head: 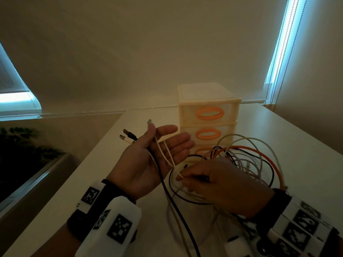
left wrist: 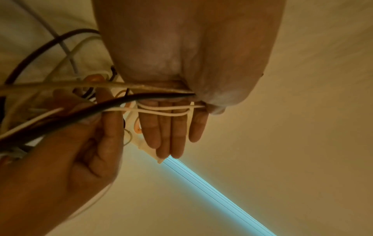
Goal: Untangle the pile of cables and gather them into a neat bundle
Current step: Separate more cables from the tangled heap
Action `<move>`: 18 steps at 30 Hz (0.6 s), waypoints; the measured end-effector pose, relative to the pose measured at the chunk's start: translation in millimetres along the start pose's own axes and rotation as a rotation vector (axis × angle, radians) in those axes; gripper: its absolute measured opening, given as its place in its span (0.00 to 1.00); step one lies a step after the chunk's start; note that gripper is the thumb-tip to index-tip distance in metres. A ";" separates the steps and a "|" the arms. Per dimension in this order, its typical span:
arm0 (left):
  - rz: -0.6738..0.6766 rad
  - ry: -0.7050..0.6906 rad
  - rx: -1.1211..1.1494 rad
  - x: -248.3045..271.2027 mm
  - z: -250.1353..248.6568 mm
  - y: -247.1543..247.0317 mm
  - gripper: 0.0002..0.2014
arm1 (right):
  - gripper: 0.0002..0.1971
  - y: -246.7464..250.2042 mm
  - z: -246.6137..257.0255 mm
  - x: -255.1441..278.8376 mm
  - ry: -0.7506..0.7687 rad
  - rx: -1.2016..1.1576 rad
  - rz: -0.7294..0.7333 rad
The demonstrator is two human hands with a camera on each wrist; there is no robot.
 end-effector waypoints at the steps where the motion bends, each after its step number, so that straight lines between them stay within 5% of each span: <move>1: -0.028 -0.009 0.006 0.7 -2.7 1.3 0.29 | 0.08 2.0 -0.9 0.5 -0.017 0.006 -0.015; 5: -0.012 -0.027 0.109 -1.9 -12.1 7.7 0.23 | 0.07 6.6 -2.4 -0.8 -0.062 0.091 -0.045; 10: 0.089 -0.021 0.062 -2.5 -11.6 6.9 0.22 | 0.28 8.7 -12.4 1.9 -0.146 0.353 0.050; 18: 0.063 -0.139 0.123 -1.1 -50.0 32.1 0.23 | 0.28 36.9 -25.9 13.4 -0.381 0.337 0.134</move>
Point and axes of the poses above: each hand's wrist, its own x-axis away from the middle knuckle, its own y-axis out of the back of the hand, z = x × y, the point moved 6 cm from there along -x, towards the middle knuckle, and after that the axes turned 7 degrees about -x, right-handed, at the moved point
